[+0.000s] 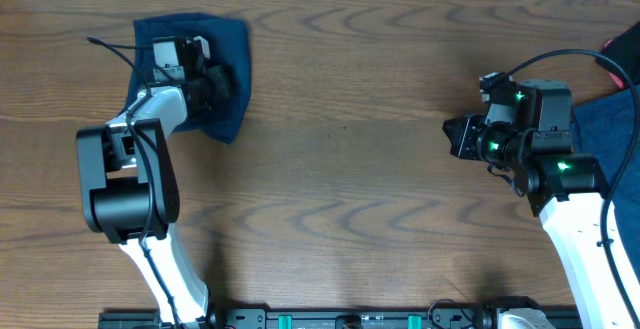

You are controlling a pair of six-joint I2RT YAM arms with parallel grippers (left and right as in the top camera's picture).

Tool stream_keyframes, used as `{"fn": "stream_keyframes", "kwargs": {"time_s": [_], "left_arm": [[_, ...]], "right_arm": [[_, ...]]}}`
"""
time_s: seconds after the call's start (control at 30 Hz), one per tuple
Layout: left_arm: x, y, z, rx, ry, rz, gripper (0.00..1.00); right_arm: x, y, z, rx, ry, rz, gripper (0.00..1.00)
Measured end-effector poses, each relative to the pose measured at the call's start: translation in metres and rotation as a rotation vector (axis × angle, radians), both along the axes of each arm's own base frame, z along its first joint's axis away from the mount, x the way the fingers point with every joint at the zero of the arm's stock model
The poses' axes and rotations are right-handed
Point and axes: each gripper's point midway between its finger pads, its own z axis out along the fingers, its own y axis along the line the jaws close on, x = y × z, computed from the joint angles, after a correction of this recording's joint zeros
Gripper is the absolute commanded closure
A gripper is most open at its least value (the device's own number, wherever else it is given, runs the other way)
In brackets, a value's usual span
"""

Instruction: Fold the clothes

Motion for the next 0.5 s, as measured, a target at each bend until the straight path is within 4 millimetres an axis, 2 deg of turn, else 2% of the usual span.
{"fn": "stream_keyframes", "kwargs": {"time_s": [0.1,0.33,0.4,0.5], "left_arm": [[-0.014,0.005,0.014,0.001,0.035,0.000,0.86],[-0.036,0.026,0.103,0.115,-0.053,0.024,0.83],[-0.040,0.031,0.111,0.157,-0.058,0.031,0.83],[-0.035,0.042,0.101,0.216,-0.051,0.045,0.83]], "right_arm": [[-0.001,0.000,-0.001,-0.001,0.006,0.000,0.93],[-0.001,0.000,-0.001,-0.001,0.008,0.000,0.93],[-0.001,0.000,-0.001,-0.001,0.009,0.000,0.93],[-0.001,0.000,-0.002,-0.001,0.010,0.000,0.93]]}}
